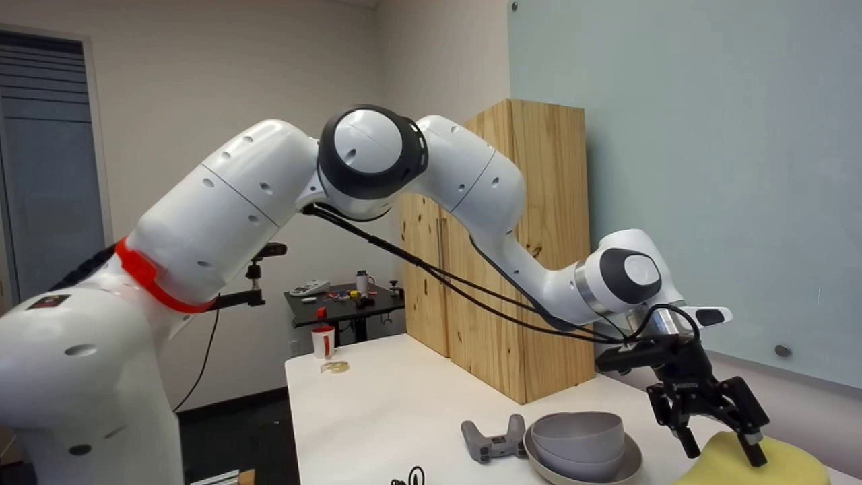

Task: Remove the sponge from the bowl

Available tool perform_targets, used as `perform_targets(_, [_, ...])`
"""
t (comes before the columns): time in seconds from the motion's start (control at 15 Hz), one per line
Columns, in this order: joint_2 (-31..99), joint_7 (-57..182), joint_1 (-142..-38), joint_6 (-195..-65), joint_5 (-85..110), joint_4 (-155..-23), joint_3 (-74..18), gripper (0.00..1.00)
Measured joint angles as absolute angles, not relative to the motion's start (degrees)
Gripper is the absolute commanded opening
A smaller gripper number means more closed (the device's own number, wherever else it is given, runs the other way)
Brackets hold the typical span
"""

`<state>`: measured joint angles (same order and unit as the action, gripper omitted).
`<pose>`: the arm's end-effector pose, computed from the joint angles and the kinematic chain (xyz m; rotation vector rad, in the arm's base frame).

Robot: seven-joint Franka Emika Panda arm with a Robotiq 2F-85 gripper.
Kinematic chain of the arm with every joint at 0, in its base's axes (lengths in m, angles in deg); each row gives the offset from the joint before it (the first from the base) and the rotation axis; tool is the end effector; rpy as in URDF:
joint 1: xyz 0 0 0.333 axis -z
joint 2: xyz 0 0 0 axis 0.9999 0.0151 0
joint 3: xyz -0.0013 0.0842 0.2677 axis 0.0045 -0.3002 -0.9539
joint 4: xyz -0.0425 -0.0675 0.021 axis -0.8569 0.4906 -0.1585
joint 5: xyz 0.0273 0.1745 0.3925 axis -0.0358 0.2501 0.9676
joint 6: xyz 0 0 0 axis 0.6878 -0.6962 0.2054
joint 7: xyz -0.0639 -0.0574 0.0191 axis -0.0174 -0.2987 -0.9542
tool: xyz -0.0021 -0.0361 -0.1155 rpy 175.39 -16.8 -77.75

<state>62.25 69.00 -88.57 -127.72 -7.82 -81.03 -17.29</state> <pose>0.7118 -0.1809 0.1723 2.6502 -0.1400 0.0497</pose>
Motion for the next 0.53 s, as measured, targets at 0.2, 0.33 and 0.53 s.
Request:
perform_targets(0.2, [62.47, 70.22, -88.36, -128.84, -7.51, -82.49, -17.29, 0.75])
perform_targets(0.33, [62.58, 70.78, -88.15, -129.04, -7.29, -82.93, -17.29, 0.66])
perform_targets(0.53, [62.48, 70.92, -87.72, -129.21, -7.21, -82.88, -17.26, 0.43])
